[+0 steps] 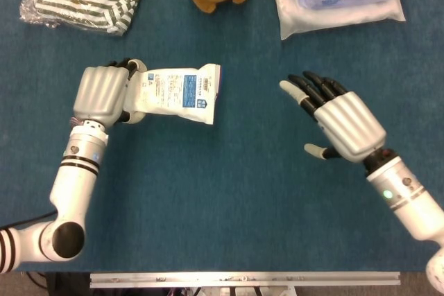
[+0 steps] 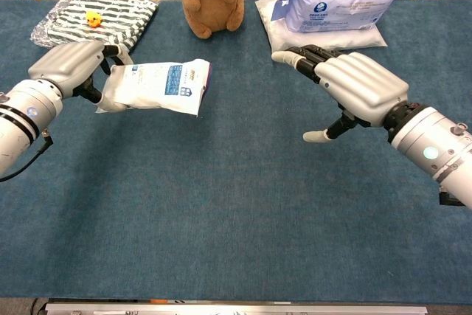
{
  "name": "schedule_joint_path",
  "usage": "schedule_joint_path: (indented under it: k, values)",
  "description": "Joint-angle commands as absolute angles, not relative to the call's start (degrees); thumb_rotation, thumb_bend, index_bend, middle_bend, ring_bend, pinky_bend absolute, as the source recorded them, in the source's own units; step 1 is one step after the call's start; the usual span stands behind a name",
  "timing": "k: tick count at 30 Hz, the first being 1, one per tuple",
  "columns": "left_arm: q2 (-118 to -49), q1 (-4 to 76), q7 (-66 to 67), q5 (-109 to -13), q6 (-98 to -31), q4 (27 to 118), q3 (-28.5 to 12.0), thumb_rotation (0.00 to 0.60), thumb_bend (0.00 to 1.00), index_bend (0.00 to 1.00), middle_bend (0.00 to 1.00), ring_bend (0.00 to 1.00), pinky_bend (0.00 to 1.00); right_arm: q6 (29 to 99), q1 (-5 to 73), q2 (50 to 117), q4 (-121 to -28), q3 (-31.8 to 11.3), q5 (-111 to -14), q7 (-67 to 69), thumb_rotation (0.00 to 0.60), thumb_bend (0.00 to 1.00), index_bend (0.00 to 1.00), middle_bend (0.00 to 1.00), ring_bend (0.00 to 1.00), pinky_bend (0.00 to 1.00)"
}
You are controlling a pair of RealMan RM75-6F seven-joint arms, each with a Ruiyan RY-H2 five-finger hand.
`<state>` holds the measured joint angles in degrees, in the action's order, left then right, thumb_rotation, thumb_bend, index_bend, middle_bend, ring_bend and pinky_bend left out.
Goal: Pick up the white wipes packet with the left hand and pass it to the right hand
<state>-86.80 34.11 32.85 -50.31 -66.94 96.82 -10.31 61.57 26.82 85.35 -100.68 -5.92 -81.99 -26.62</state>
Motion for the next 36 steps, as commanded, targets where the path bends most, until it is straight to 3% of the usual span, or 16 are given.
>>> schedule_joint_path:
  k: [1, 16, 36]
  values:
    - [-88.16, 34.44, 34.35, -48.99, -68.83, 97.47, -10.94, 0.600, 0.16, 0.39, 0.38, 0.35, 0.53, 62.65, 27.35, 87.41, -99.38, -6.37, -81.57, -28.24, 0.600, 0.00, 0.00, 0.08, 0.04, 0.17]
    - [-89.27, 35.15, 37.67, -46.16, -73.83, 103.38, -12.52, 0.600, 0.16, 0.41, 0.39, 0.36, 0.54, 62.53, 29.58, 91.22, -98.34, -6.87, -79.67, -28.25, 0.600, 0.00, 0.00, 0.05, 0.01, 0.13]
    - [-86.42, 34.51, 36.94, -50.71, -74.92, 111.47, -9.51, 0.600, 0.16, 0.41, 0.39, 0.37, 0.54, 61.78, 30.88, 85.43, -105.57, -5.36, -81.87, -22.71, 0.600, 0.00, 0.00, 0.05, 0.01, 0.13]
